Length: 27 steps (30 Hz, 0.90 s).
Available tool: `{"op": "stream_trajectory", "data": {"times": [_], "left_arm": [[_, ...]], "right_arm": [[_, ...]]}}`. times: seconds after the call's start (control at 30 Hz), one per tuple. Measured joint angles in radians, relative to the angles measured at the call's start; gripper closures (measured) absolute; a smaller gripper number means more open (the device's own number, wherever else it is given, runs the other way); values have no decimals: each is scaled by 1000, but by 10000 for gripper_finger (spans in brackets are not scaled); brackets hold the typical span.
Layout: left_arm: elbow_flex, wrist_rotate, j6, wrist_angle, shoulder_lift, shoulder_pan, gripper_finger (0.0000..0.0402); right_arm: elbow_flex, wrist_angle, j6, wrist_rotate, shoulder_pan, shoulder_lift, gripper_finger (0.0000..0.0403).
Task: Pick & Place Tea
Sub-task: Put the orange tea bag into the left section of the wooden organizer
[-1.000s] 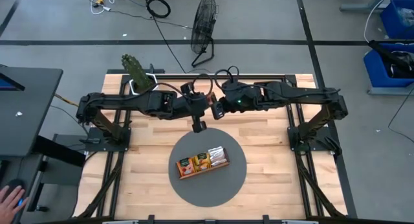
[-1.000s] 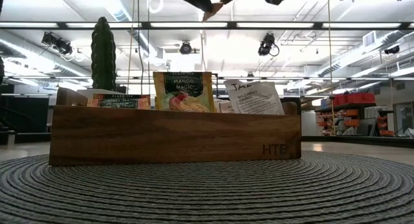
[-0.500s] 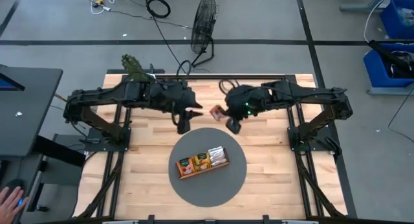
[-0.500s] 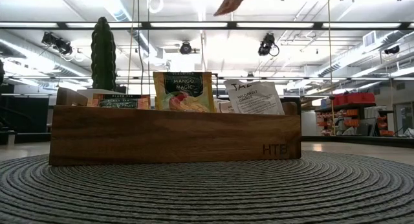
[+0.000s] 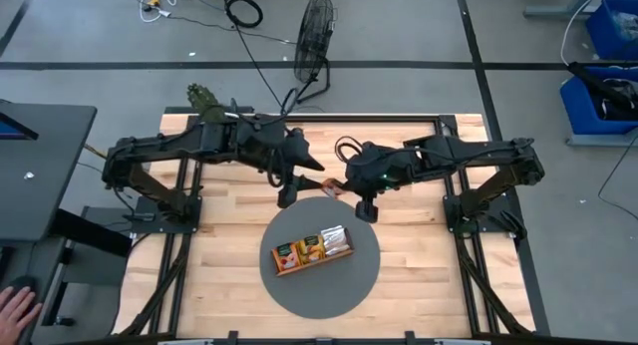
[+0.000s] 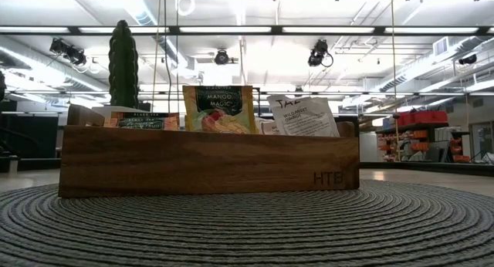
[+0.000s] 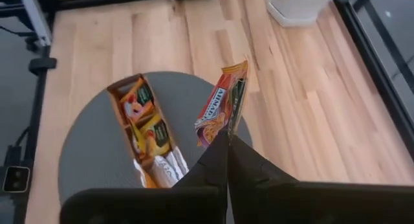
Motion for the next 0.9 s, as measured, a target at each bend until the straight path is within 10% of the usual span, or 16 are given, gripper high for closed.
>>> {"op": "stream_trajectory", "data": {"times": [0.43,0.9], "left_arm": [[2,51,-34,54,70,-2,178],[1,95,-34,49,88,-2,387]], "right_arm": [[0,41,-50,0,42,0,403],[0,36,-62,1,42,0,403]]}}
